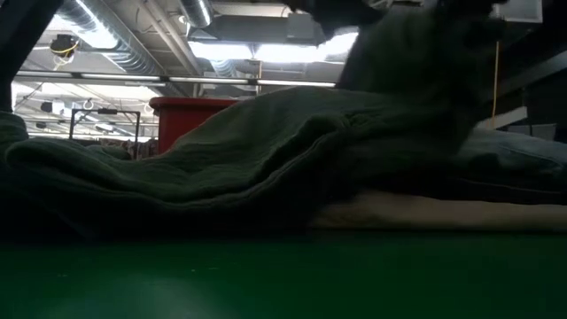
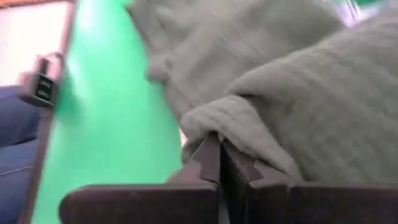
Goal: Fold Laundry from Bin
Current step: Fold the green shirt
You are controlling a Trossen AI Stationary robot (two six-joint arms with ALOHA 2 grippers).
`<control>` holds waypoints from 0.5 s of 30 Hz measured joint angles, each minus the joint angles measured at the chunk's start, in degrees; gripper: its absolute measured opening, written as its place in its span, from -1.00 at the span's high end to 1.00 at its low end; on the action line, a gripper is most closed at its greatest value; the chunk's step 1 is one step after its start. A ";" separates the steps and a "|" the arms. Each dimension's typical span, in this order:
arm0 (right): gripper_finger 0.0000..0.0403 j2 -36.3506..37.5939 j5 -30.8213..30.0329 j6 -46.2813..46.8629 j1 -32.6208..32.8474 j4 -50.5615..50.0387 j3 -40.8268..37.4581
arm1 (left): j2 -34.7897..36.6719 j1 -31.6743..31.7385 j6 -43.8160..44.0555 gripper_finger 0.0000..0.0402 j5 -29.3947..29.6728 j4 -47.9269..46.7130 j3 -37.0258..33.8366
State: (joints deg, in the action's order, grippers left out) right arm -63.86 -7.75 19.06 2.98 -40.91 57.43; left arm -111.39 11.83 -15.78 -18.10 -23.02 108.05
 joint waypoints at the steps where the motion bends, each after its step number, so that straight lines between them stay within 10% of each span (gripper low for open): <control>1: 0.99 0.00 0.74 -1.28 0.00 1.96 0.00 | 0.91 -0.29 -0.03 1.00 0.43 -1.97 0.00; 15: 1.00 -9.05 10.44 -13.41 0.00 26.19 0.00 | 5.95 -7.40 -2.71 1.00 9.19 -20.17 -0.07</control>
State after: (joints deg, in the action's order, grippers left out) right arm -72.91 2.69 5.65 2.98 -14.72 57.43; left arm -105.44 4.43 -18.50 -8.91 -43.18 107.98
